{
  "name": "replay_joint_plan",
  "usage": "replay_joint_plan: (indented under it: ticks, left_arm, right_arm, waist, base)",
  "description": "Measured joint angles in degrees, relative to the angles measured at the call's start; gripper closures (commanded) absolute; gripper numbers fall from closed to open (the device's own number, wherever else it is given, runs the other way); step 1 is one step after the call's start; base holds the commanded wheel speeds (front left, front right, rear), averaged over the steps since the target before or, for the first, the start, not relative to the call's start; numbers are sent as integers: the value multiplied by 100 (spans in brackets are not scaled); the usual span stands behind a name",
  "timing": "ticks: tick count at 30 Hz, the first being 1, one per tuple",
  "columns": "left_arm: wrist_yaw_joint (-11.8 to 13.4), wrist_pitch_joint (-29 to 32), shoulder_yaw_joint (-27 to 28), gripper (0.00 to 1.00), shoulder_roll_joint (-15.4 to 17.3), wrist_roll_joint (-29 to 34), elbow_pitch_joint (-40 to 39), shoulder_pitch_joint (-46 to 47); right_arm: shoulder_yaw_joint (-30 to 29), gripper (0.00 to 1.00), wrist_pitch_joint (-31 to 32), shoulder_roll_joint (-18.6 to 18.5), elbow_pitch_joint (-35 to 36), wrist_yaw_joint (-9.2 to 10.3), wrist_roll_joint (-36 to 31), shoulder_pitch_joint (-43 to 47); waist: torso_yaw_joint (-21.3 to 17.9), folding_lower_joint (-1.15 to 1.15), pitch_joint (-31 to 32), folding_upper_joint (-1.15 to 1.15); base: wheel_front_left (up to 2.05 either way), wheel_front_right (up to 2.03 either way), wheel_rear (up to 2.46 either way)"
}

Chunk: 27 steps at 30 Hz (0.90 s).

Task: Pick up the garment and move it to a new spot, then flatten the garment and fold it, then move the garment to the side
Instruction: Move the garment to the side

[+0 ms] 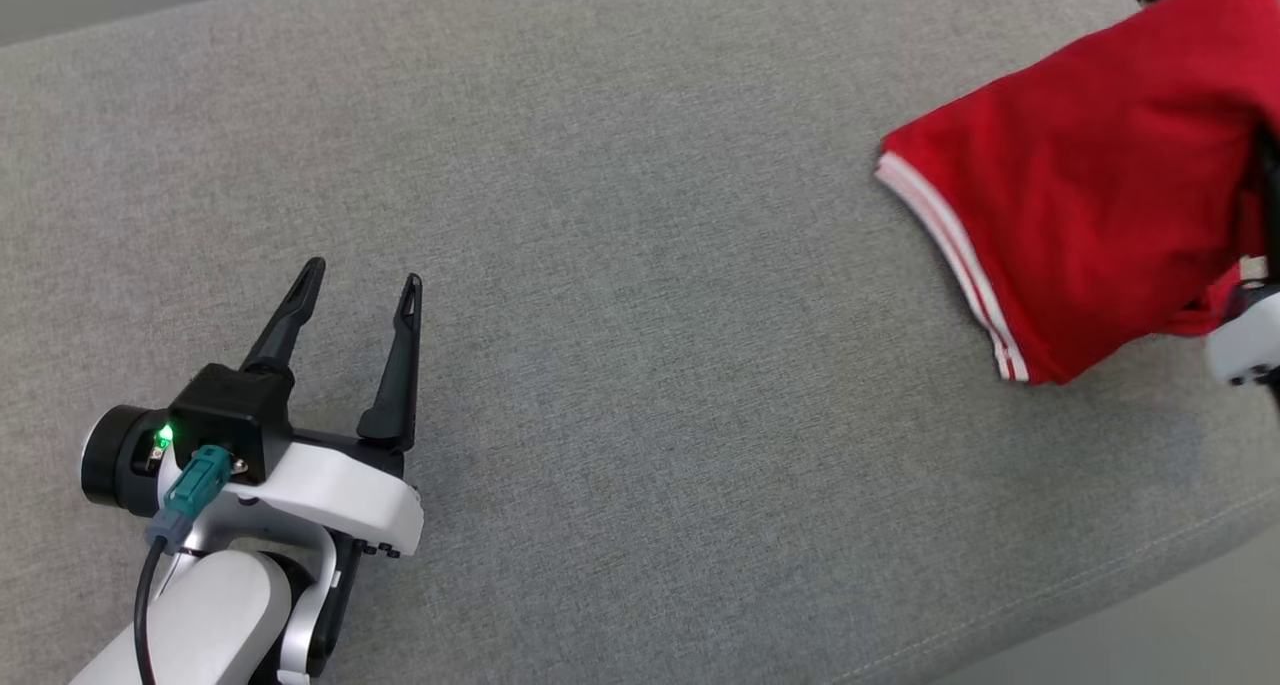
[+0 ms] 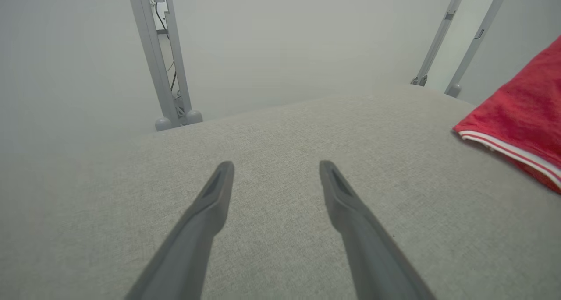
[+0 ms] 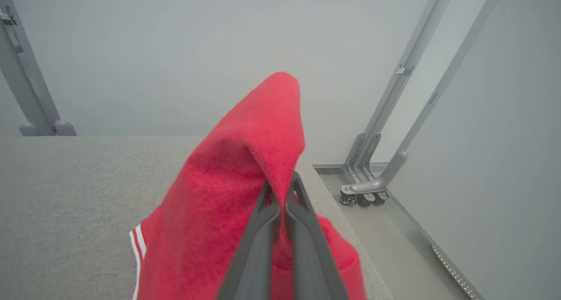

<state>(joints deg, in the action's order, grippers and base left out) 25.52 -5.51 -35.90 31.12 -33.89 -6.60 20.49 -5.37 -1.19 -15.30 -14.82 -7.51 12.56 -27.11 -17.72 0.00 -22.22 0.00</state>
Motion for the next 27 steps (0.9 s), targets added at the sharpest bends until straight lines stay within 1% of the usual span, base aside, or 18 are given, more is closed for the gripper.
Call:
replay_joint_plan:
  ticks: [3,5,10,11,12,13,14,18,20,21,25,27]
  left_arm:
    - [-24,20,-27,0,-5,9,-3,31]
    - [-32,20,-35,0,-4,11,-2,80]
    - [-51,20,-38,0,-1,27,0,138]
    - [-53,21,-45,0,-2,29,1,154]
    - [-59,23,-53,0,-10,29,4,173]
    - [-74,27,-60,0,-15,31,5,202]
    - [-77,27,-64,0,-18,36,5,222]
    - [-79,1,-54,0,-29,36,35,232]
    - [-79,-36,-51,0,-60,30,58,232]
    - [-77,-87,-37,0,-91,16,85,229]
    - [-74,-162,-12,0,-114,-56,145,193]
    - [-74,-221,2,0,-151,-90,177,140]
  right_arm:
    - [-189,100,-14,-237,-307,0,-121,-198]
    - [-246,100,-51,-404,-482,0,-363,-290]
    - [-164,100,-164,-493,-1024,0,-700,-590]
    - [-175,89,-249,-500,-1151,0,-769,-633]
    - [-143,56,-300,-499,-1278,0,-757,-680]
    - [-85,40,-360,-495,-1410,0,-798,-729]
    - [-40,0,-478,-486,-1491,-1,-943,-766]
    - [-157,0,-823,-347,-1838,0,-1126,-960]
    - [-249,0,-855,-285,-1979,0,-1267,-972]
    - [-322,0,-944,-205,-2001,0,-1304,-974]
    - [-513,0,-876,-83,-1967,0,-1368,-948]
    - [-616,0,-825,4,-1789,0,-1423,-867]
  waist:
    - [41,0,-89,0]
    - [61,0,-142,0]
    - [59,0,-233,0]
    - [60,0,-248,0]
    - [64,0,-259,0]
    - [71,0,-271,0]
    - [81,0,-284,0]
    - [150,0,-309,0]
    - [202,0,-308,0]
    - [261,0,-291,0]
    - [334,0,-227,0]
    - [380,0,-155,0]
  base:
    - [0,0,0]
    - [0,0,0]
    - [0,0,0]
    - [0,0,0]
    - [0,0,0]
    - [0,0,0]
    - [0,0,0]
    - [0,0,0]
    - [0,0,0]
    - [0,0,0]
    - [0,0,0]
    - [0,0,0]
